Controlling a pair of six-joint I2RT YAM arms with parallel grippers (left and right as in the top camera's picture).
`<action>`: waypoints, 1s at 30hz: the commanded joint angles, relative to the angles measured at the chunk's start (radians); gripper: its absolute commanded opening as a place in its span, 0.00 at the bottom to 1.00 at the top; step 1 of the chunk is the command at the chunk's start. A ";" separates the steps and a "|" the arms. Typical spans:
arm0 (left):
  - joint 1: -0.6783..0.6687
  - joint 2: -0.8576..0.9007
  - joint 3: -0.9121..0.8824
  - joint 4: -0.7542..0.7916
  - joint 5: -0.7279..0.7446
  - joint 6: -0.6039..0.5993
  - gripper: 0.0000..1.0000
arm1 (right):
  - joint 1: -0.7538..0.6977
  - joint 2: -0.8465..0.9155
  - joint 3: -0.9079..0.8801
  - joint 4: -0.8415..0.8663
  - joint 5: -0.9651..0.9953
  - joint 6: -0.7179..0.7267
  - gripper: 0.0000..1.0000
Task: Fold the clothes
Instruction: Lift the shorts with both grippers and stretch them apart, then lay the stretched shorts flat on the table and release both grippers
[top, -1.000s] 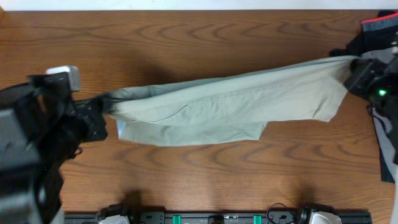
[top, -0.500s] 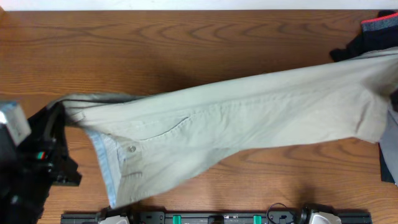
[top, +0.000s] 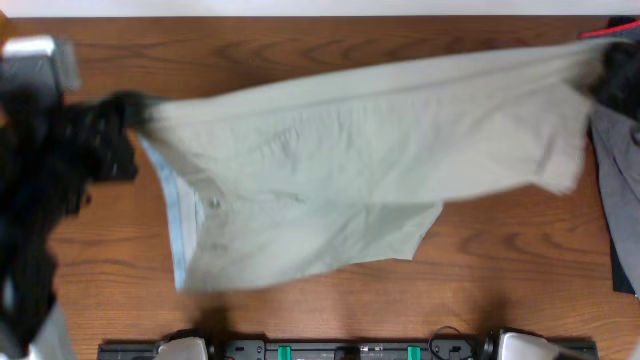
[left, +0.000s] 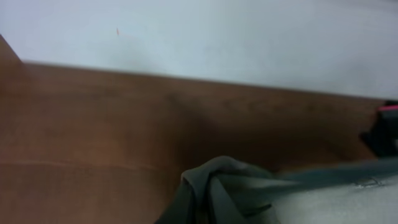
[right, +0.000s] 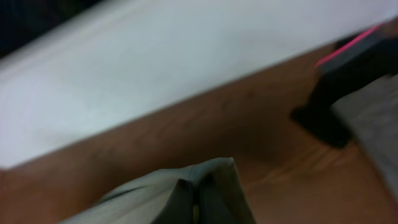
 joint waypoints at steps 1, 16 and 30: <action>0.019 0.044 0.003 -0.003 -0.156 0.024 0.06 | -0.023 0.085 -0.002 0.007 0.056 -0.027 0.01; 0.019 0.386 0.002 -0.001 -0.156 0.025 0.06 | 0.102 0.441 -0.002 0.147 -0.011 -0.063 0.01; 0.019 0.113 0.002 -0.077 -0.155 0.024 0.06 | 0.105 0.141 -0.002 0.024 0.122 -0.111 0.01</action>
